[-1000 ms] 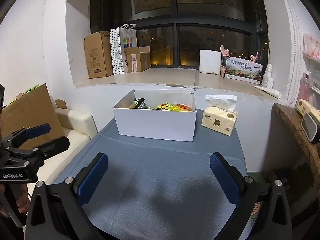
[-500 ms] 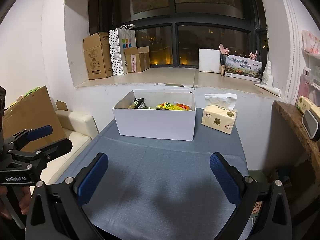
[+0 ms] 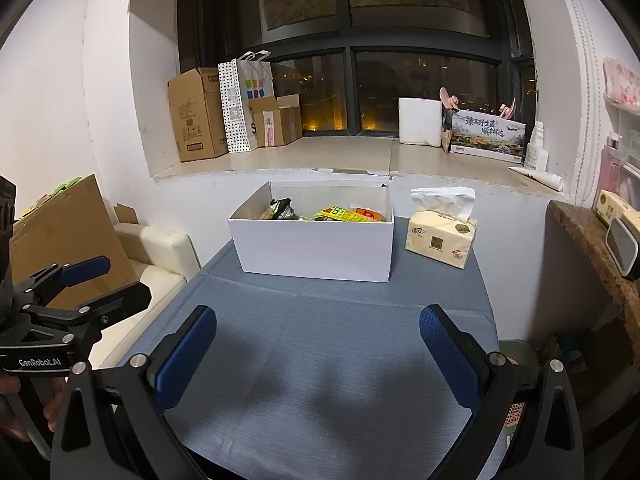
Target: Organize snacks
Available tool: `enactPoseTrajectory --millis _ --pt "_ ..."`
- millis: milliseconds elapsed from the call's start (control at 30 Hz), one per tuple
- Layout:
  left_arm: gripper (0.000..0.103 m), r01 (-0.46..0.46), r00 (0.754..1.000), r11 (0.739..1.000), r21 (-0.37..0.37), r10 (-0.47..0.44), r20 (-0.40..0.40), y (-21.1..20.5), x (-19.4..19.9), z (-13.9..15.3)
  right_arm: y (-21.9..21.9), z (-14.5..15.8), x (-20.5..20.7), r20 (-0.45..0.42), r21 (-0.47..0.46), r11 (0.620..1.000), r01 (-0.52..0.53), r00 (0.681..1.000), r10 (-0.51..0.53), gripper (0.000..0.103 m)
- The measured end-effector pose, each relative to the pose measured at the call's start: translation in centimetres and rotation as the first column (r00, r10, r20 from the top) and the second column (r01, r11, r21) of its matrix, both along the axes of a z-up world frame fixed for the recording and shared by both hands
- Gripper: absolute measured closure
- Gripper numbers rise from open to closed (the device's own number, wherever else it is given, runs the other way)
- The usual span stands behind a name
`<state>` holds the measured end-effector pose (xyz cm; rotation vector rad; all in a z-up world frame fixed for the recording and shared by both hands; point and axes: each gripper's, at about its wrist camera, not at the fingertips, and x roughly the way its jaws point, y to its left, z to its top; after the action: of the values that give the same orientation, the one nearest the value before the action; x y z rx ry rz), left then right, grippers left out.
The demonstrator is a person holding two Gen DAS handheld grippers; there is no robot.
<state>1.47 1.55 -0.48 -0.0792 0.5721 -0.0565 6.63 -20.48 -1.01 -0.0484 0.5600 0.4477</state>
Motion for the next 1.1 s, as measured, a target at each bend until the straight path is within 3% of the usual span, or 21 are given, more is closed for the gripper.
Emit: enactPoseTrajectory --millis 1100 --pt "0.000 0.007 1.000 1.000 -0.004 -0.007 -0.006 0.06 -0.05 -0.23 0.39 -0.13 -0.22 -0.007 -0.001 1.000 -0.008 1.000 0.008 0.000"
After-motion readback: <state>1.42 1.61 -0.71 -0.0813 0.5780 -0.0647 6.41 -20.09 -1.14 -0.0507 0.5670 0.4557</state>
